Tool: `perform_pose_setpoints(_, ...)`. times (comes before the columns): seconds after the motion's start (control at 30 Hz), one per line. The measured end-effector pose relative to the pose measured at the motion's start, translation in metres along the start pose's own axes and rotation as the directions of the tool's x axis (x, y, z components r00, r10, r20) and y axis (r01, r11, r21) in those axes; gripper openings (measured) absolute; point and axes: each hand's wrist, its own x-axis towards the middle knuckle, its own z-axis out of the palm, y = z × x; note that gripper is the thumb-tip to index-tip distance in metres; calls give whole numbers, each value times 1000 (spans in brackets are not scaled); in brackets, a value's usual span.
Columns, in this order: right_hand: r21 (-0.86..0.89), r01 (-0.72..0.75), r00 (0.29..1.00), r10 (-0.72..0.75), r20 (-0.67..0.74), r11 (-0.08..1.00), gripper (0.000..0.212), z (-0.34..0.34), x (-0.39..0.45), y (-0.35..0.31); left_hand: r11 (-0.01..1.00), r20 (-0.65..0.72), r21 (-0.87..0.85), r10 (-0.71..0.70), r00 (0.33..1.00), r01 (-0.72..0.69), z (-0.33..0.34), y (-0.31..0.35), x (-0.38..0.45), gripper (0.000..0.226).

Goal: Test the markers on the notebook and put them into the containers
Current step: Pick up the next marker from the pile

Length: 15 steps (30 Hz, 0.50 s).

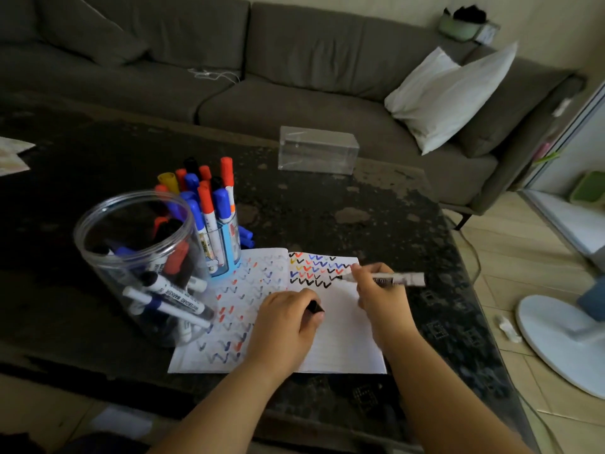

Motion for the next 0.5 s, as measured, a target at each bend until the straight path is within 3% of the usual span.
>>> perform_pose_setpoints(0.07,21,7,999,-8,39,1000,14,-7,-18,-8,985,-9,-142,-99,995,97,-8,6,-1,18)
perform_pose_setpoints(0.13,72,32,996,-37,77,997,19,-16,-36,-16,856,-20,-454,-288,957,248,-20,12,-3,16)
perform_pose_setpoints(0.23,199,78,985,-106,133,977,25,-29,-65,-33,477,118,-822,-391,913,311,-42,25,-17,13)
perform_pose_setpoints(0.3,207,149,967,-187,173,967,26,-33,-83,-45,202,212,-933,-360,909,298,-57,35,-28,16)
perform_pose_setpoints(0.33,218,189,954,-231,188,958,27,-34,-92,-51,116,237,-950,-341,910,291,-64,40,-33,16)
perform_pose_setpoints(0.4,256,253,929,-308,206,933,26,-35,-105,-61,39,257,-958,-314,914,283,-76,50,-41,14)
perform_pose_setpoints(0.5,270,311,897,-375,233,911,25,-34,-119,-73,22,244,-965,-288,926,261,-90,62,-52,12)
